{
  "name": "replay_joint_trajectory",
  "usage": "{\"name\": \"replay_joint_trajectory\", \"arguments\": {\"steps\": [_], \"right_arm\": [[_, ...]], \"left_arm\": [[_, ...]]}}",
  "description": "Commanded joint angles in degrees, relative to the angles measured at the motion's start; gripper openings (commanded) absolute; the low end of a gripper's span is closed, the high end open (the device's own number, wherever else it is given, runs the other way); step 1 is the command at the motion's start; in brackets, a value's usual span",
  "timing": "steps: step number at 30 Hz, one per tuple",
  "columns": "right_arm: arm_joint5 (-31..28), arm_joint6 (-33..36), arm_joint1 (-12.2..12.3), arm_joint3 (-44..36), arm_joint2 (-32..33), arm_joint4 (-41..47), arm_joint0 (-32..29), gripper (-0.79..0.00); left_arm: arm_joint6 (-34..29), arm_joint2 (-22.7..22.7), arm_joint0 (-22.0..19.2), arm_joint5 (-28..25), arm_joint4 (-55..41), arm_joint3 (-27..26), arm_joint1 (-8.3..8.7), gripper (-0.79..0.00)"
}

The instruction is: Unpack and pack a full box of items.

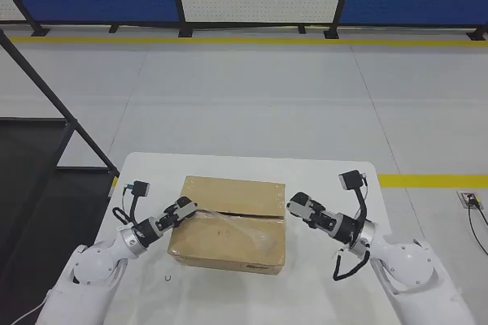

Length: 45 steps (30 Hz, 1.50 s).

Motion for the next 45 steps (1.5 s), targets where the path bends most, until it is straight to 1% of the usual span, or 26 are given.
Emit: {"name": "replay_joint_trajectory", "arguments": {"steps": [1,4,7,8,16,17,19,22,25,29,33,38,45], "right_arm": [[0.0,-2.8,0.3,-2.6,0.3,-9.7,-1.1,0.0],[-2.3,-4.1,0.6,-8.0,-1.1,-22.2,-3.5,0.0],[-1.3,-7.2,0.9,-12.9,-1.8,-36.4,-5.9,0.0],[-0.3,-8.9,0.9,-13.9,-1.8,-38.8,-6.7,0.0],[-0.3,-8.9,0.9,-13.9,-1.8,-38.8,-6.7,0.0],[1.1,-9.2,0.9,-13.8,-1.7,-40.7,-7.0,0.0],[1.4,-9.4,0.9,-15.4,-3.4,-46.5,-7.2,0.0],[3.8,-8.0,0.9,-17.4,-6.9,-59.0,-7.1,0.0],[6.3,-7.1,0.6,-18.6,-10.9,-69.2,-6.5,0.0],[9.5,-5.8,0.0,-19.0,-15.6,-78.4,-5.6,0.0],[10.8,-3.1,-0.7,-19.0,-19.4,-83.9,-4.4,0.0],[12.6,2.0,-1.6,-18.4,-22.2,-87.1,-2.6,0.0],[22.1,3.2,-2.9,-18.1,-23.1,-92.7,-1.9,0.0]], "left_arm": [[0.0,0.0,0.1,0.1,0.0,-0.1,0.04,0.0],[0.2,0.0,0.1,0.2,0.1,-0.3,0.09,0.0],[0.4,0.2,0.1,0.4,0.2,-0.5,0.1,0.0],[0.5,0.3,0.1,0.4,0.2,-0.5,0.11,0.0],[0.9,0.4,0.3,0.5,0.5,-0.7,0.19,0.0],[1.0,0.4,0.3,0.4,0.4,-0.7,0.2,0.0],[1.0,0.4,0.4,0.4,0.4,-0.8,0.22,0.0],[1.2,0.4,0.4,0.5,0.4,-0.8,0.27,0.0],[1.2,0.5,0.4,0.5,0.5,-0.9,0.3,0.0],[1.3,0.6,0.3,0.6,0.5,-0.9,0.32,0.0],[1.4,0.7,0.3,0.6,0.5,-1.0,0.35,0.0],[1.7,0.8,0.4,0.5,0.4,-1.0,0.38,0.0],[1.4,0.9,0.3,0.6,0.1,-1.1,0.45,0.0]]}}
